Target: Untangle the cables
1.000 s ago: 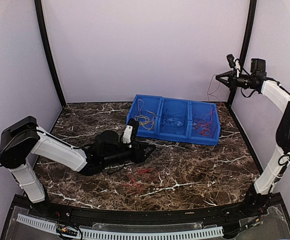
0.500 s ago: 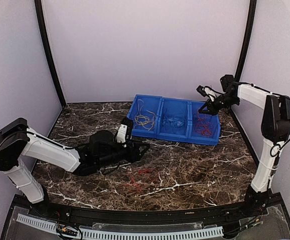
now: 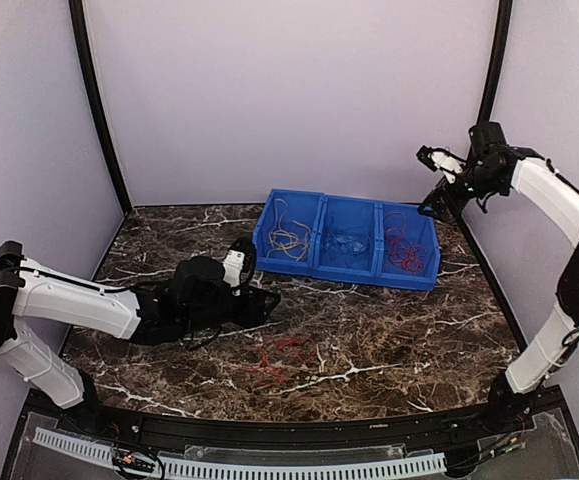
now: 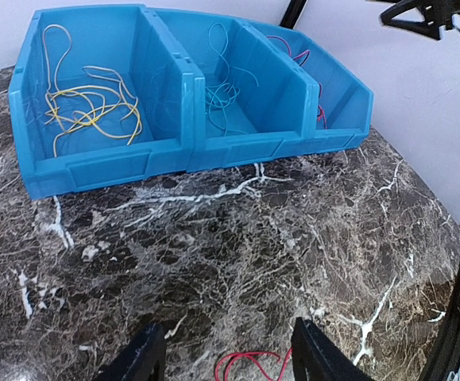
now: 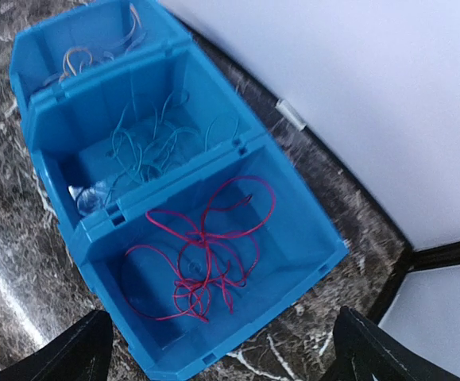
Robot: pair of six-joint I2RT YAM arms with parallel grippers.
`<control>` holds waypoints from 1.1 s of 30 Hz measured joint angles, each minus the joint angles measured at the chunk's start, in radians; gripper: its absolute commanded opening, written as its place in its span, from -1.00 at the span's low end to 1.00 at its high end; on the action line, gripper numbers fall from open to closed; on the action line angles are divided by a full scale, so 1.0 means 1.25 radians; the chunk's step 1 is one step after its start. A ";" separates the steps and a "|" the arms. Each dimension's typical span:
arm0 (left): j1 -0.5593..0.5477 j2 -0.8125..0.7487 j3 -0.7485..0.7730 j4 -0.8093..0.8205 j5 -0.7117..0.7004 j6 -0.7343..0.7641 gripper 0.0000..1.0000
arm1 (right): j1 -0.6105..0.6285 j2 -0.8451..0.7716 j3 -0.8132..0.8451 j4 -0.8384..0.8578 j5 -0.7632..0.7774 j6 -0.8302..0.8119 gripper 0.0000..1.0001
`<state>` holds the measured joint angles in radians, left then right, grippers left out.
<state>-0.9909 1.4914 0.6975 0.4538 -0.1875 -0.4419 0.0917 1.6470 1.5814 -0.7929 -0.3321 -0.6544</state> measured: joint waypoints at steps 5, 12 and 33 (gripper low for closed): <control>0.000 -0.056 -0.018 -0.087 0.002 -0.037 0.05 | 0.003 -0.269 -0.208 0.155 -0.098 0.027 0.83; -0.009 -0.150 -0.159 -0.117 0.097 -0.110 0.03 | 0.247 -0.279 -0.393 0.226 -0.238 -0.027 0.38; -0.065 -0.151 -0.320 0.042 0.309 0.033 0.04 | 0.514 0.232 -0.291 0.209 -0.289 -0.018 0.29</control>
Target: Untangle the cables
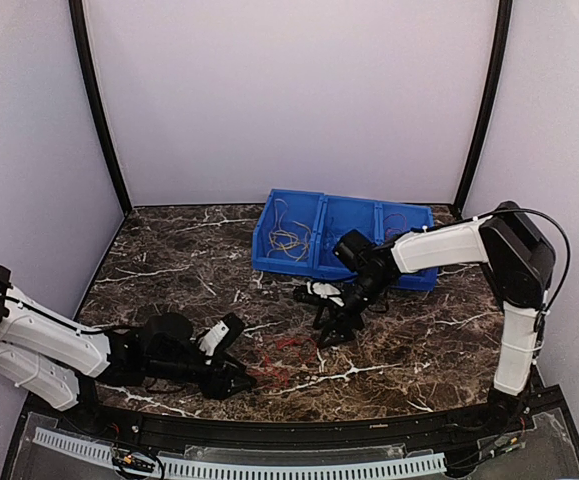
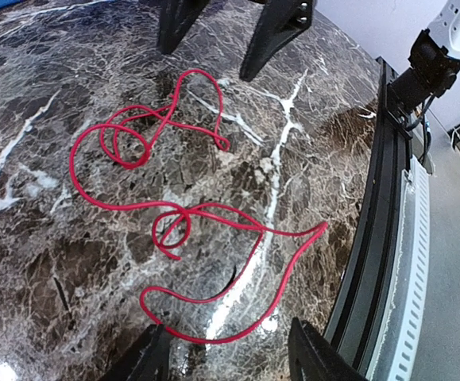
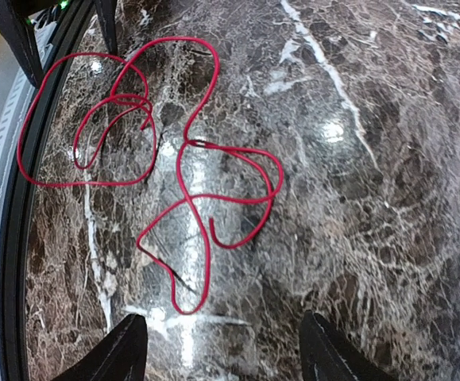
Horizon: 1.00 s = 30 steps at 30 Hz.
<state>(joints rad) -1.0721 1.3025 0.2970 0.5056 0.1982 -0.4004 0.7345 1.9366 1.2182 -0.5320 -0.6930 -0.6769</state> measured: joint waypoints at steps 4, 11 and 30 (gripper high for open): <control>-0.007 0.018 0.000 0.025 -0.002 0.020 -0.14 | 0.027 0.055 0.053 -0.016 -0.013 0.002 -0.27; -0.007 0.025 0.002 0.051 -0.032 0.056 -0.42 | 0.042 0.127 0.137 -0.074 -0.047 0.011 -1.00; -0.005 -0.131 0.037 -0.116 -0.232 0.081 -1.00 | -0.131 -0.131 0.045 -0.184 -0.007 -0.042 -1.00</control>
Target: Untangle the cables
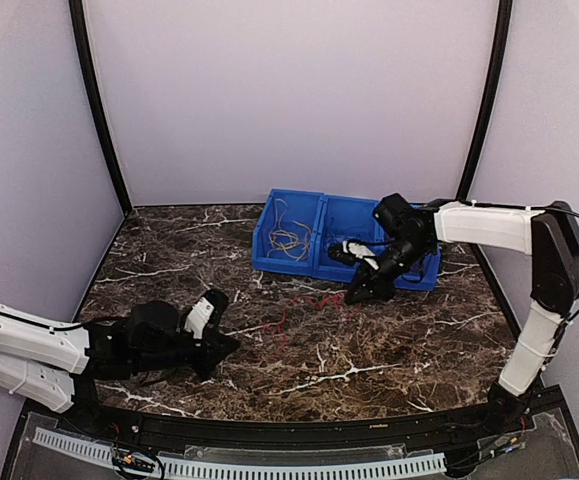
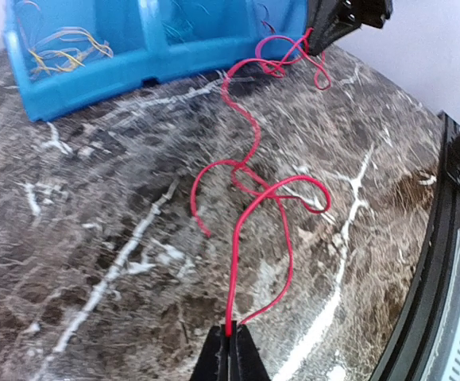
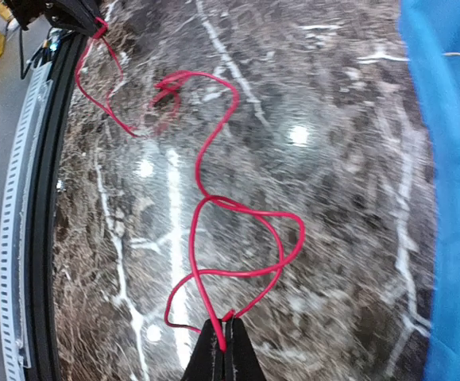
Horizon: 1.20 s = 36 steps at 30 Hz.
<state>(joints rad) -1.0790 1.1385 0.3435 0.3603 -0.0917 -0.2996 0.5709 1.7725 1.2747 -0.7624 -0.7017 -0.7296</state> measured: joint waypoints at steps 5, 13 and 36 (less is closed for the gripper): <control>0.035 -0.147 0.000 -0.107 -0.121 -0.030 -1.00 | -0.150 -0.077 0.002 -0.058 0.011 -0.053 -1.00; 0.069 -0.206 0.001 -0.225 -0.274 -0.082 -1.00 | -0.299 -0.099 0.015 -0.140 0.030 -0.127 -1.00; 0.085 0.378 0.677 -0.049 -0.101 0.082 -1.00 | -0.478 -0.034 0.172 0.022 0.032 0.063 -1.00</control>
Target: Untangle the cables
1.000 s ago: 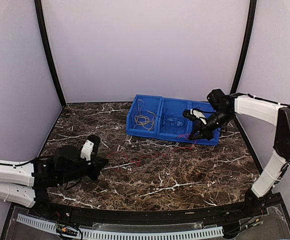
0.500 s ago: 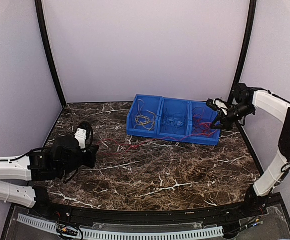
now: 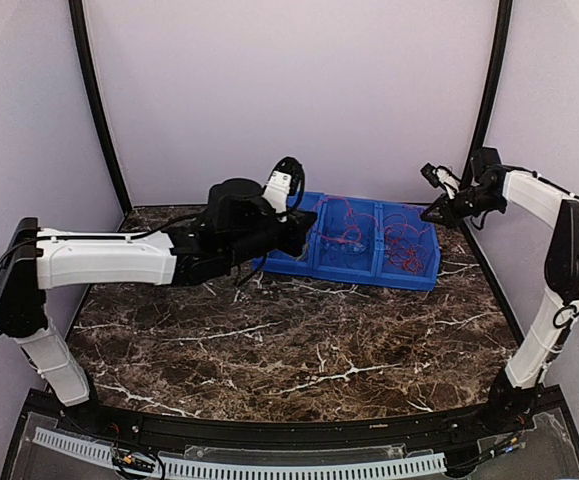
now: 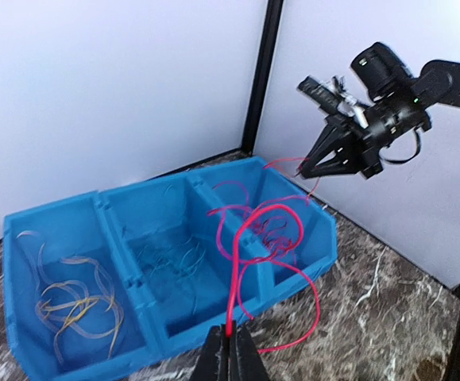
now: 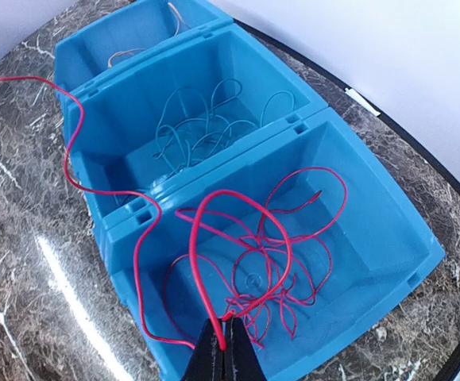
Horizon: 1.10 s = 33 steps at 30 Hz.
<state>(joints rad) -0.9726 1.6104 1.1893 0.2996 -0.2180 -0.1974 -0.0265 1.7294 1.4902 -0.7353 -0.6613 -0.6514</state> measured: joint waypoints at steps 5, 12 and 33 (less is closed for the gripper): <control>0.000 0.221 0.232 0.057 0.077 0.010 -1.00 | 0.000 0.091 0.040 0.065 -0.013 0.072 -0.20; 0.000 0.460 0.510 0.117 0.134 0.011 -1.00 | -0.007 0.093 0.056 0.092 -0.013 0.147 0.06; 0.003 0.945 0.999 0.099 0.207 -0.134 -0.26 | -0.096 -0.327 -0.313 0.237 -0.025 0.263 0.23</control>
<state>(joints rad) -0.9684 2.7922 2.4382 0.4232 0.0406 -0.3649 -0.1467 1.3212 1.0996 -0.4389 -0.6922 -0.3225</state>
